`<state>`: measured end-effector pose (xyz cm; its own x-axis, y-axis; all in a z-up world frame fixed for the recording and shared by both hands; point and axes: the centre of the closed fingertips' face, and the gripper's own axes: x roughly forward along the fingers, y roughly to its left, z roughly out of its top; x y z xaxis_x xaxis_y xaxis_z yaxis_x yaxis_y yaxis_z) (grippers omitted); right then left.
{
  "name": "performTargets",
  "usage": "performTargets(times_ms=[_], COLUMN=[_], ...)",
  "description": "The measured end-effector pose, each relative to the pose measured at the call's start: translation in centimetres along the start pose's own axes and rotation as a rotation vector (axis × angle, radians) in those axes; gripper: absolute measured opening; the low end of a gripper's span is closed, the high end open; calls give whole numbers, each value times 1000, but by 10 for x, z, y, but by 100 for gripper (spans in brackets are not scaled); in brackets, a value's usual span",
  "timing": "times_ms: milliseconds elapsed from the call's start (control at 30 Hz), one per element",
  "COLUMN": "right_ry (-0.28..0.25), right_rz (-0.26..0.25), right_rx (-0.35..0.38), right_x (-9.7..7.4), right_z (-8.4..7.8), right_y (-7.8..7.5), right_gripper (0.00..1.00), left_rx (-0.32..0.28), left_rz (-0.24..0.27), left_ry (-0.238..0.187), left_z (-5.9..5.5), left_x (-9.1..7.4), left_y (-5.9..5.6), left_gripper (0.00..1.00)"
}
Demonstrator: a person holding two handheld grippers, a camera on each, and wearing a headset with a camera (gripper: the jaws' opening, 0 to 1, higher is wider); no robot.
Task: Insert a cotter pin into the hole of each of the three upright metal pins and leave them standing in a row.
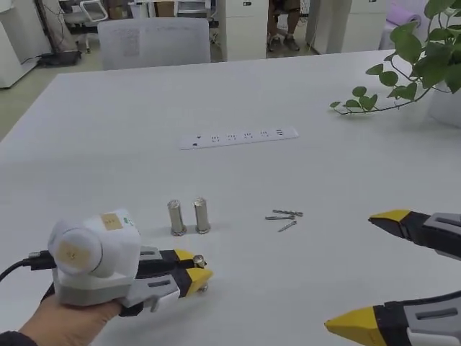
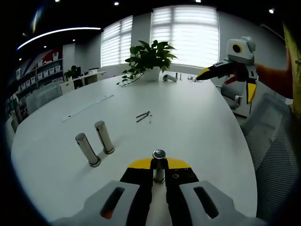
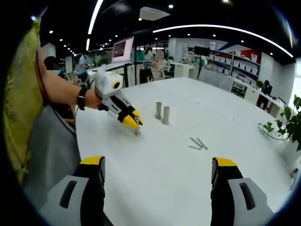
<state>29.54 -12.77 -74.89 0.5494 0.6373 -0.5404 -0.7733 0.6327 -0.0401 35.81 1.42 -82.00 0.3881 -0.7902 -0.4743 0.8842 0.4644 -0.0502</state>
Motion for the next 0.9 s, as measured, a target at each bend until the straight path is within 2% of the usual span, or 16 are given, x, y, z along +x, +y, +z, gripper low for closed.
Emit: performTargets(times_ms=[700,900], right_ry=[-2,-3], right_rz=[13,12], right_rx=[2,3], right_x=[0,0], right_z=[-3,-4], right_y=[4,4], right_gripper=[95,95], left_rx=[-33,-34], left_rz=[51,64], left_ry=[5,-13], left_z=[-10,-9], left_x=[0,-1], left_y=[-4,-5], left_gripper=[7,7])
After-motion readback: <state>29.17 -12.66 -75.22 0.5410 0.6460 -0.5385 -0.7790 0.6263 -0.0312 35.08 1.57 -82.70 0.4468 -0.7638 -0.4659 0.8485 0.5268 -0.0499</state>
